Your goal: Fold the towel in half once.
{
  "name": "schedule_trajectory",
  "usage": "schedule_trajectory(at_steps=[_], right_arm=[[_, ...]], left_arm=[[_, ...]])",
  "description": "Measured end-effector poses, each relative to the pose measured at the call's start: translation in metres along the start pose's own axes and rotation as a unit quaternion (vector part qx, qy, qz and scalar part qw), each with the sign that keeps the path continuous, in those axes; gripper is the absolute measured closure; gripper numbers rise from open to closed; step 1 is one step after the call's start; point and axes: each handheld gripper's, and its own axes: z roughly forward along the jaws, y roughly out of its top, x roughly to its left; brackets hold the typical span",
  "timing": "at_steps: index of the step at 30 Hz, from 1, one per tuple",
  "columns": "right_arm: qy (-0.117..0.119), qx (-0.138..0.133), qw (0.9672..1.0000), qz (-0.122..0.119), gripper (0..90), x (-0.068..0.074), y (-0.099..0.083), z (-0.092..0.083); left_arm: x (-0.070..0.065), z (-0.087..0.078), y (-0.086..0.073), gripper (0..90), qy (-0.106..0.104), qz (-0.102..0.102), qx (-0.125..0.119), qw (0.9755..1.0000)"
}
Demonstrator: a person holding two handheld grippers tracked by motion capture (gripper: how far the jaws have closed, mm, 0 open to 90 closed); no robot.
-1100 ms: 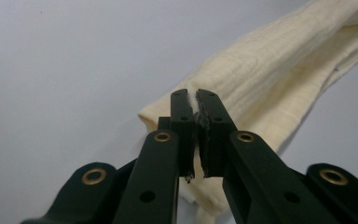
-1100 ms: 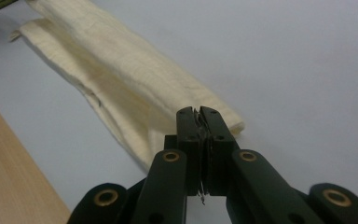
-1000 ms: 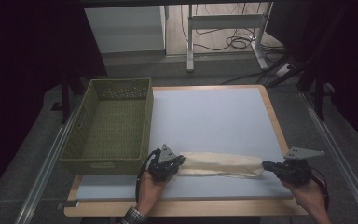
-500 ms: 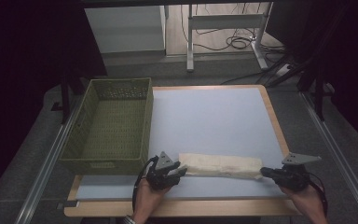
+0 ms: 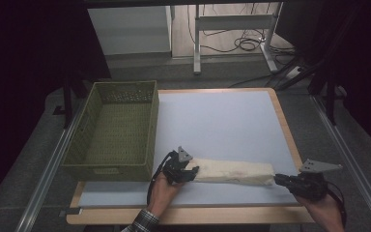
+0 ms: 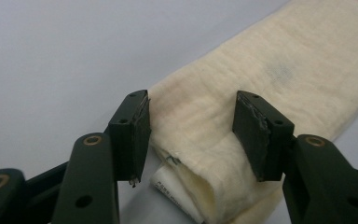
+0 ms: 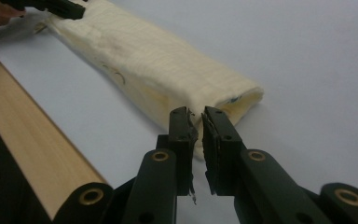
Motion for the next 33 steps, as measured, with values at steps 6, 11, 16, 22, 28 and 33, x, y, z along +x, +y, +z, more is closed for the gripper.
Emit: schedule_trajectory(at_steps=[6,11,16,22,28,33], right_arm=[[0.021,0.007,0.9998,-0.001,82.9,0.014,-0.008,0.003],[0.036,0.01,0.9993,-0.004,86.4,0.024,-0.007,0.029],[0.029,0.001,0.9995,-0.011,87.3,0.027,0.001,0.054],[-0.009,-0.001,0.9997,-0.025,87.3,0.022,0.009,0.07],[-0.046,-0.01,0.9988,-0.015,87.2,0.005,0.005,0.061],[-0.074,-0.023,0.997,-0.001,87.1,-0.01,-0.003,0.045]], left_arm=[[0.0,0.0,-0.001,46.1,0.001,0.004,0.0,1.0],[0.0,0.001,-0.002,46.2,0.0,0.002,-0.003,1.0],[0.001,0.001,-0.003,46.4,-0.004,-0.001,-0.006,1.0],[0.002,0.001,-0.006,46.4,-0.008,-0.004,-0.013,0.9999],[0.003,0.001,-0.008,46.4,-0.01,-0.005,-0.017,0.9998],[0.003,0.002,-0.008,46.4,-0.01,-0.005,-0.019,0.9997]])
